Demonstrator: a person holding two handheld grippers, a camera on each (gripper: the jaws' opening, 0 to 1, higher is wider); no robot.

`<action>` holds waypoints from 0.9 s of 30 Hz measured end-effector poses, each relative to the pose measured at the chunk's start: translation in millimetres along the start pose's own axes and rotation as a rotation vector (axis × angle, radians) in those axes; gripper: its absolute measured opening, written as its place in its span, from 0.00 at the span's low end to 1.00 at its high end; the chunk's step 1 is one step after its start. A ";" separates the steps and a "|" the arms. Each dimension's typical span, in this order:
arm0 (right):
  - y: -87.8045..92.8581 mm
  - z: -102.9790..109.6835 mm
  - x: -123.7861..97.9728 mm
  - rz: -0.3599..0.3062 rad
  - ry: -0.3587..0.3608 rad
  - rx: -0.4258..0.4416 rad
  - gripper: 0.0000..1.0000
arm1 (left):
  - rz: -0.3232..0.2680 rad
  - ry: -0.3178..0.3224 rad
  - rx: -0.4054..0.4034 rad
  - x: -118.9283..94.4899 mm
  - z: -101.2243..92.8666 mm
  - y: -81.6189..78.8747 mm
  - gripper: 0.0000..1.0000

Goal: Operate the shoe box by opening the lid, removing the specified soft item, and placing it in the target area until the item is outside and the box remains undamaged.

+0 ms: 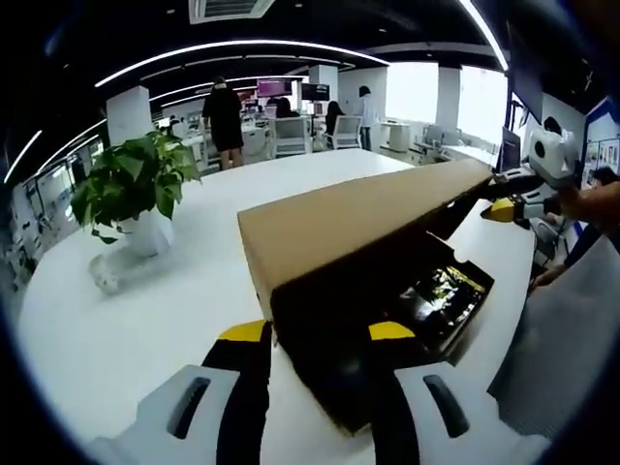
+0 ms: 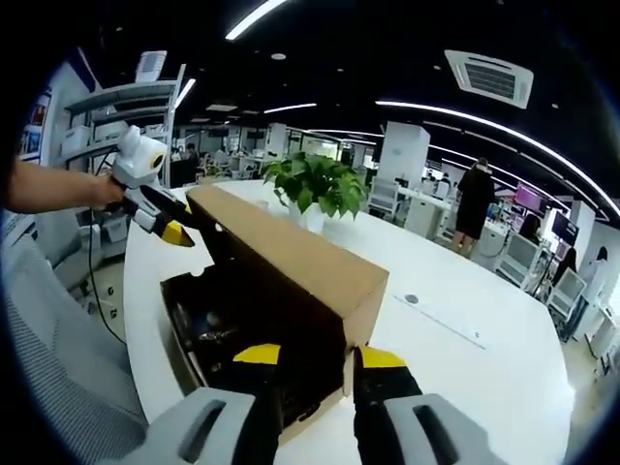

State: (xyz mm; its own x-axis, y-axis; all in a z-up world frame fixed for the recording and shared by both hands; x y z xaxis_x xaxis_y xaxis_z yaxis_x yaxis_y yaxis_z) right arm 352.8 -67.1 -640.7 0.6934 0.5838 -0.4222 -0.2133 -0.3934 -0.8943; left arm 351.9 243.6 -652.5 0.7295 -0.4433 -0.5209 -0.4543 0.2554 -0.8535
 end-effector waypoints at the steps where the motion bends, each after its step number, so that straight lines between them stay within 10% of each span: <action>1: -0.6 -1.4 1.0 -0.002 0.003 -0.001 0.23 | -0.001 -0.003 0.000 0.2 1.0 -0.5 0.33; 27: -12.9 -21.3 15.1 -0.019 0.037 0.012 0.21 | -0.022 -0.072 -0.033 18.5 33.2 -17.3 0.04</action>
Point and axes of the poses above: the point that each gripper's makers call its tool centre point, and the gripper's own axes: x roughly forward along the fingers, z roughly to its left, y roughly out of its underside, the point moved 6 cm from there along -x, roughly backward along the fingers, and after that the axes turned 2 degrees about -z, right-handed, at the moved point
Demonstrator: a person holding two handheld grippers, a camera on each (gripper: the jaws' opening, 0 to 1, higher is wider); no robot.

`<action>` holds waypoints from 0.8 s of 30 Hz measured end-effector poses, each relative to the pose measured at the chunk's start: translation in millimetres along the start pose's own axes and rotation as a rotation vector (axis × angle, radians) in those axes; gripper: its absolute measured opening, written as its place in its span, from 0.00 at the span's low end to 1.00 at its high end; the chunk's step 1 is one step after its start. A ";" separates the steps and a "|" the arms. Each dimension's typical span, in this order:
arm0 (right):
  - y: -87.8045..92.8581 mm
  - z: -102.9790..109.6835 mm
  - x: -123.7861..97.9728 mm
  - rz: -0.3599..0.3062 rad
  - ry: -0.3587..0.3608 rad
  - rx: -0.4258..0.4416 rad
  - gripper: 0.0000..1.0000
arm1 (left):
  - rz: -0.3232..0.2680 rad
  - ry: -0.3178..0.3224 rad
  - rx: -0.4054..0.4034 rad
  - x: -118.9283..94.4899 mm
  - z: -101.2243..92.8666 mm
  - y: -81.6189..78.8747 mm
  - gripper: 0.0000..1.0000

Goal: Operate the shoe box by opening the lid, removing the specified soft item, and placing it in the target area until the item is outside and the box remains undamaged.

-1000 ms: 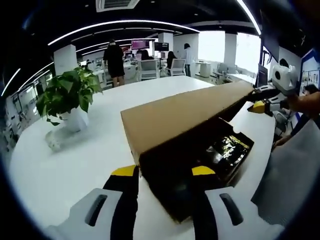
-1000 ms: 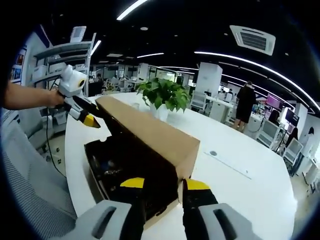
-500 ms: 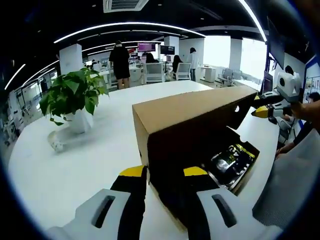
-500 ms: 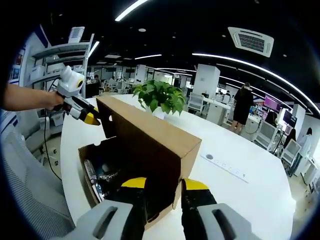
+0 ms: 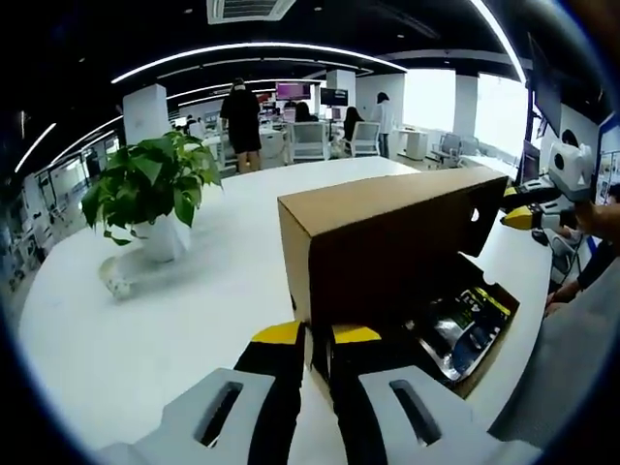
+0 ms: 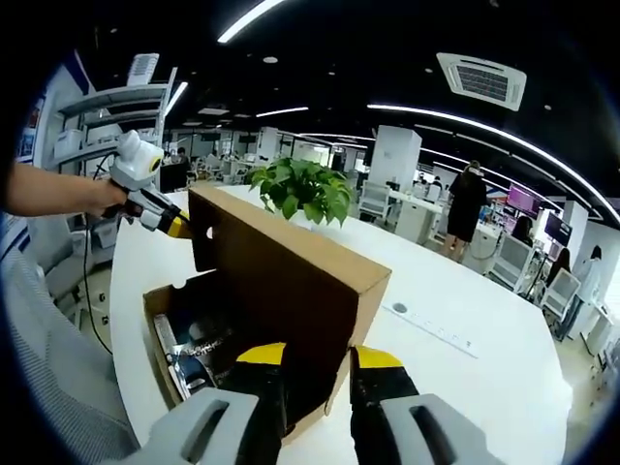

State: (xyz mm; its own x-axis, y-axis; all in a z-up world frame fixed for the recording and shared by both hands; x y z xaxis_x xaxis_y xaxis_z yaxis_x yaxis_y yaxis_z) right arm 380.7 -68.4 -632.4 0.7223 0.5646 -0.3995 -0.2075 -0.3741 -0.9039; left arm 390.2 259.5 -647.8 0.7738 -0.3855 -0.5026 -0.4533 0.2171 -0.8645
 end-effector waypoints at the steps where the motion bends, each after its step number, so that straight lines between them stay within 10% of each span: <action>1: -0.4 -0.9 0.8 -0.001 0.002 0.001 0.21 | -0.003 -0.008 -0.002 0.7 1.8 -0.5 0.02; 24: 8.4 -24.7 15.6 0.019 0.048 0.025 0.16 | -0.016 -0.052 -0.037 19.2 13.6 -15.9 0.01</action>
Point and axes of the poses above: the point that each gripper's makers call its tool centre point, and the gripper's own axes: x roughly forward along the fingers, z roughly to its left, y roughly out of its underside, the point moved 6 cm from there along -x, roughly backward along the fingers, and after that the axes turned 2 degrees about -z, right-handed, at the moved point
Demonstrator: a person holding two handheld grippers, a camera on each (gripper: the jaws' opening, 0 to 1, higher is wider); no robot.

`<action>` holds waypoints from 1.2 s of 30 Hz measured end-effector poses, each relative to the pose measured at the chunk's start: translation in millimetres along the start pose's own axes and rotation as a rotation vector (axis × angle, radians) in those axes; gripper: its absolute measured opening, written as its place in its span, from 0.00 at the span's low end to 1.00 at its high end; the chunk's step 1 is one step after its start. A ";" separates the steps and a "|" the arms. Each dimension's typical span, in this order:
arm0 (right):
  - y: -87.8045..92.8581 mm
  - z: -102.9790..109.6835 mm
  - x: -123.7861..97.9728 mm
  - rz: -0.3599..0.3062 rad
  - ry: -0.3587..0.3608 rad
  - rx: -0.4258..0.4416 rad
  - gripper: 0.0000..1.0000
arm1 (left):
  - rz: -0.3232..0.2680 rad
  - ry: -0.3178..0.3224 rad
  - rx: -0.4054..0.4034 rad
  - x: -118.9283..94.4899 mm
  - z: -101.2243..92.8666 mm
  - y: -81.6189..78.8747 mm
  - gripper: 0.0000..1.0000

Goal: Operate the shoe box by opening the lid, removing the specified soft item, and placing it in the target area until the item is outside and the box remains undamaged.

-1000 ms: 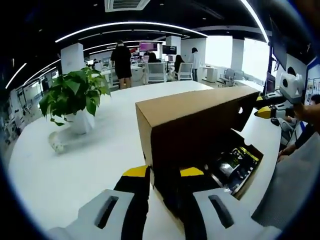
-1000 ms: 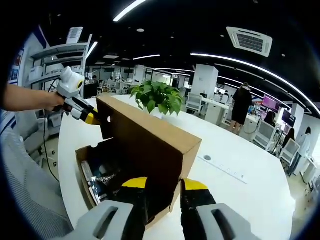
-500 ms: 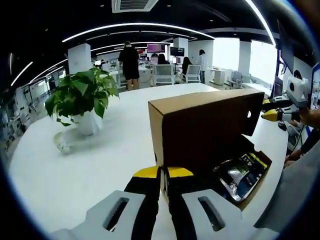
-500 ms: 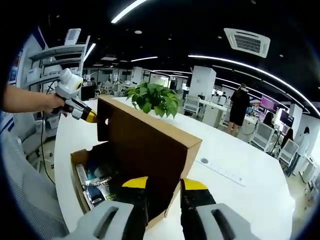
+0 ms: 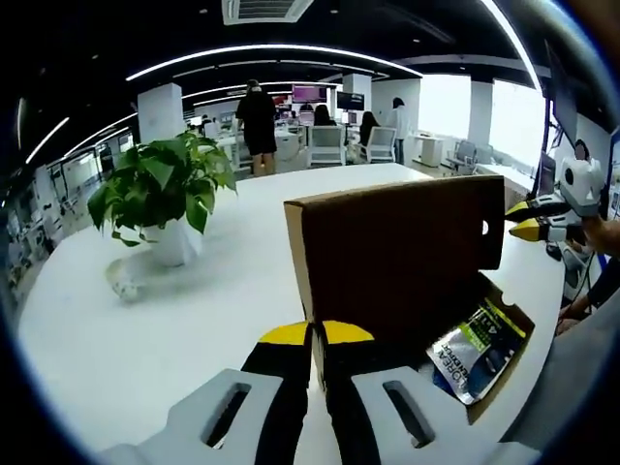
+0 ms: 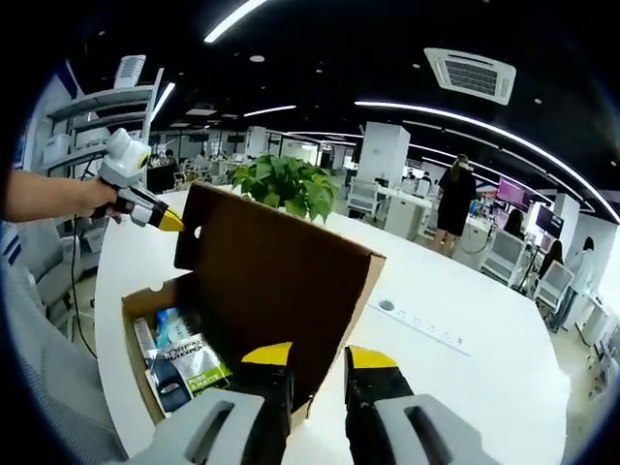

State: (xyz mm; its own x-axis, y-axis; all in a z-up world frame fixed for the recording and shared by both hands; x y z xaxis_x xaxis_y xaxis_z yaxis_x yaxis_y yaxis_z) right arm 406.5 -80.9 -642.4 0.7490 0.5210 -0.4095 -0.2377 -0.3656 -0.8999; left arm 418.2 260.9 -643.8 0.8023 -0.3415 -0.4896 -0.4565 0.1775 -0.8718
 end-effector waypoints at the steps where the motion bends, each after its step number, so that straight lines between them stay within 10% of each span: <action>1: 1.4 -0.6 0.5 0.004 0.001 0.003 0.16 | 0.000 0.000 0.001 0.8 0.4 -0.4 0.01; 36: 49.1 0.3 32.2 0.150 0.029 0.038 0.00 | 0.004 0.004 -0.044 33.8 15.0 -9.0 0.01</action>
Point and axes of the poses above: the point that each gripper's makers call its tool centre point, and the gripper's own axes: x roughly forward along the fingers, z roughly to its left, y roughly out of its underside, the point moved 6 cm from there along -x, roughly backward along the fingers, and after that the axes turned 2 degrees about -z, right-handed, at the moved point
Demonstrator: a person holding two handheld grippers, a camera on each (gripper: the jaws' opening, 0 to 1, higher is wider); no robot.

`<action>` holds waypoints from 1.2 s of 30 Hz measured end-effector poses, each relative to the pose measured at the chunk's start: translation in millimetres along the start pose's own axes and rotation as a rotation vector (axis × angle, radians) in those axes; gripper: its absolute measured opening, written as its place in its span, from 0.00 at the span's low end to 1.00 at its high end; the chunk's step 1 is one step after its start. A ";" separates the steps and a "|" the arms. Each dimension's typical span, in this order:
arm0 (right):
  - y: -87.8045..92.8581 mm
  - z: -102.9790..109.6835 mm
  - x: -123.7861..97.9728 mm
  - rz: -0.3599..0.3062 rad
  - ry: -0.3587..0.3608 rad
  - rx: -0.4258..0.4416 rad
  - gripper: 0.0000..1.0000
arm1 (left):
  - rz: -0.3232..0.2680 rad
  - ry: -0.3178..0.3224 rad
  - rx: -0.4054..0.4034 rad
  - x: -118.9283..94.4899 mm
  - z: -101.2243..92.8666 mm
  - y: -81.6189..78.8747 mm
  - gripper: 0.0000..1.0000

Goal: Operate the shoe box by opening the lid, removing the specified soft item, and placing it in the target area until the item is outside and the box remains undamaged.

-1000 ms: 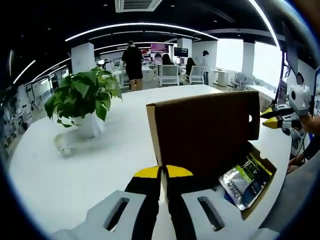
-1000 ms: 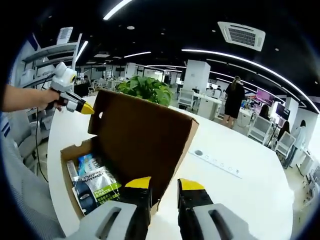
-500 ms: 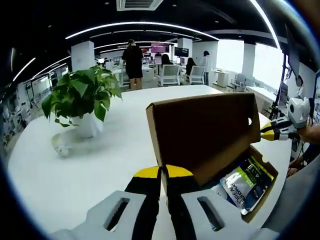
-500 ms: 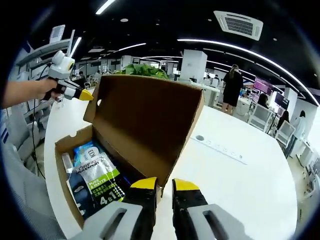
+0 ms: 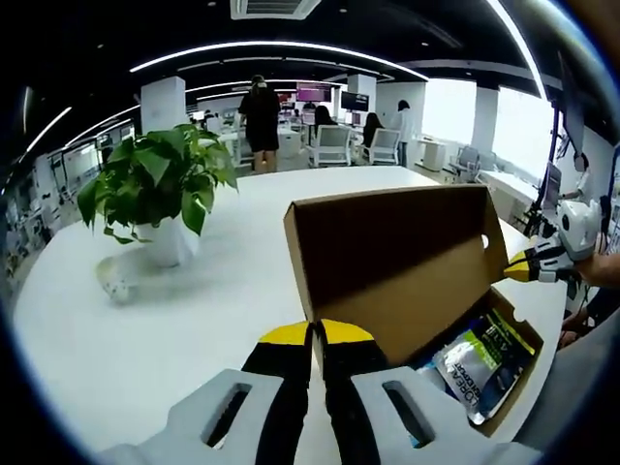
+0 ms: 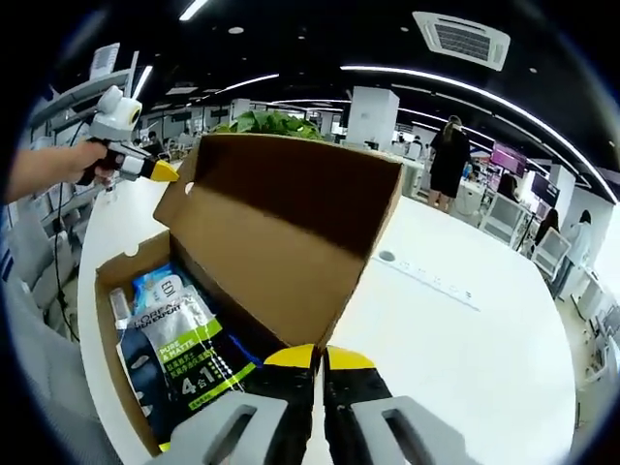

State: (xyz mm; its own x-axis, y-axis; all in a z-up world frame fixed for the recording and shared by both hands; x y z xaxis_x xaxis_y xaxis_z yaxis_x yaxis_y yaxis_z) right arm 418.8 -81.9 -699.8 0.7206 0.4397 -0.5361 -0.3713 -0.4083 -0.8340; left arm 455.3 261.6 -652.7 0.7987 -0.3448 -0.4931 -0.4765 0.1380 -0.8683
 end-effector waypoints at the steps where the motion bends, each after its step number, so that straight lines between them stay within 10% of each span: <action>1: -0.1 -0.2 0.4 0.000 0.001 -0.003 0.00 | 0.001 -0.002 0.003 0.6 0.1 0.1 0.01; 36: -5.4 -8.9 13.9 0.001 -0.001 -0.069 0.00 | 0.112 -0.009 -0.025 7.8 -3.8 40.7 0.01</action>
State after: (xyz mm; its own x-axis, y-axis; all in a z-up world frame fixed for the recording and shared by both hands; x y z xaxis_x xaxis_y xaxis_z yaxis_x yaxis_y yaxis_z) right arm 436.0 -80.8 -701.6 0.7195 0.4401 -0.5372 -0.3309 -0.4628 -0.8224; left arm 440.7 261.0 -691.6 0.7432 -0.3205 -0.5873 -0.5715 0.1523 -0.8063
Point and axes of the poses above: the point that each gripper's makers call its tool centre point, and the gripper's own axes: x roughly forward along the fingers, z roughly to its left, y roughly out of its underside, the point moved 6 cm from there along -x, roughly backward along the fingers, and after that the axes turned 2 degrees about -z, right-handed, at the moved point
